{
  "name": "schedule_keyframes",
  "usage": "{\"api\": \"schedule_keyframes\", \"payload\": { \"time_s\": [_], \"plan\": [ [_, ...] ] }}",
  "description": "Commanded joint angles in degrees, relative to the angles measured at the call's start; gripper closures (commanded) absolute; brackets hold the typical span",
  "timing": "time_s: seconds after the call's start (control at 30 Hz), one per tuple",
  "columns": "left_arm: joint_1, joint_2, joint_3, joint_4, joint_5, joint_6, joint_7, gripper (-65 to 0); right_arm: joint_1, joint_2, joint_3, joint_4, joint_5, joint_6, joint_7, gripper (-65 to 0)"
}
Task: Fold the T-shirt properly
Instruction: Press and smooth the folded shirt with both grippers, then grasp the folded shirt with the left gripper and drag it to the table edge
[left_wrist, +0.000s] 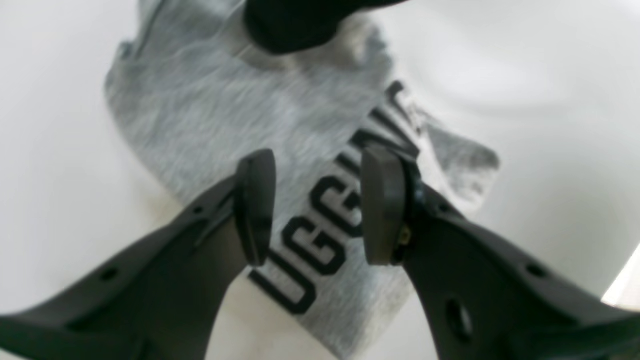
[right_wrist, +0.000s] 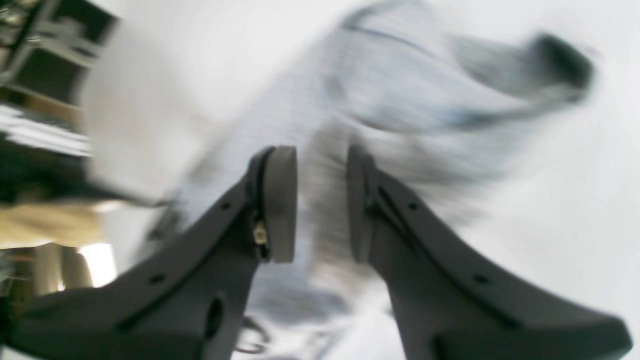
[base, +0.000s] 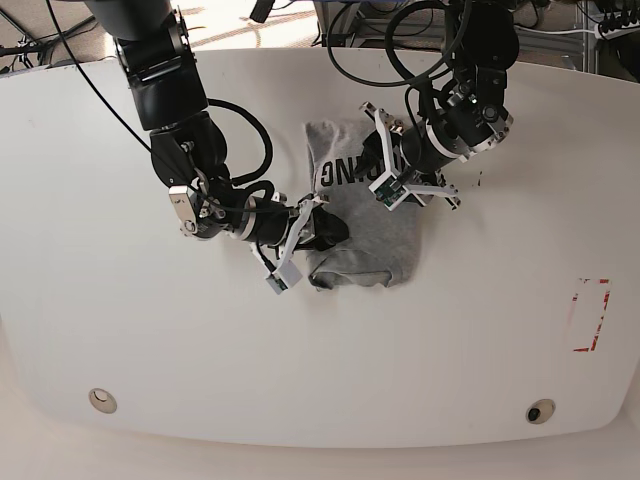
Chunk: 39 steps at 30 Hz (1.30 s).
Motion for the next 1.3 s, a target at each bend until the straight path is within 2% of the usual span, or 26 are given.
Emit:
{"api": "schedule_keyframes", "payload": {
  "time_s": [0.0, 0.13, 0.2, 0.33, 0.4, 0.57, 0.73, 0.9, 1.13, 1.23, 1.27],
  "plan": [
    [0.28, -0.18, -0.27, -0.47, 0.05, 0.16, -0.78, -25.0, 4.27, -1.2, 0.48, -5.77, -3.64, 0.88, 1.69, -16.3],
    [0.54, -0.35, -0.54, -3.81, 0.05, 0.16, -0.78, -25.0, 5.33, -1.2, 0.48, -10.35, -7.6, 0.97, 4.76, -16.5],
    [0.54, -1.76, -0.45, -6.45, 0.05, 0.16, -0.78, -25.0, 6.65, -1.2, 0.48, -12.81, -9.44, 0.97, 6.35, -16.5],
    [0.28, -4.49, 0.96, -11.37, 0.05, 0.16, -0.6, -25.0, 8.49, -1.11, 0.39, -15.44, -11.29, 0.97, 6.61, -16.5],
    [0.36, -4.57, 1.48, -12.6, 0.05, 0.16, -0.52, -25.0, 8.93, -1.11, 0.39, -15.27, -11.38, 0.97, 6.61, -16.3],
    [2.21, -7.04, 1.75, -8.91, -0.3, 0.16, -0.78, -25.0, 11.04, -1.11, 0.39, -15.27, -11.11, 0.97, 6.43, -16.2],
    [4.23, -7.12, 1.48, 1.11, -0.39, 0.16, -0.69, -25.0, 12.1, -1.11, 0.48, -12.63, -11.02, 0.97, 4.5, -16.0],
    [2.56, -5.63, 1.48, 3.05, -0.48, 0.16, -0.87, -25.0, 11.83, -1.11, 1.01, -5.6, -11.02, 0.62, 1.42, -16.0],
    [-1.48, 3.25, -0.8, 2.43, -0.04, 0.16, -0.87, -25.4, 6.91, -1.11, 15.95, 2.49, -11.02, 0.97, -6.4, -16.0],
    [-4.56, 5.45, -0.45, 0.5, -0.04, 9.96, -0.87, -25.6, 6.56, -1.11, 19.82, 2.67, -11.02, 0.97, -7.1, -16.0],
    [-5.18, 5.98, 0.25, -0.12, -0.04, 12.25, -0.87, -25.6, 6.38, -1.11, 20.52, 2.75, -11.02, 0.97, -7.19, -16.0]
  ]
}}
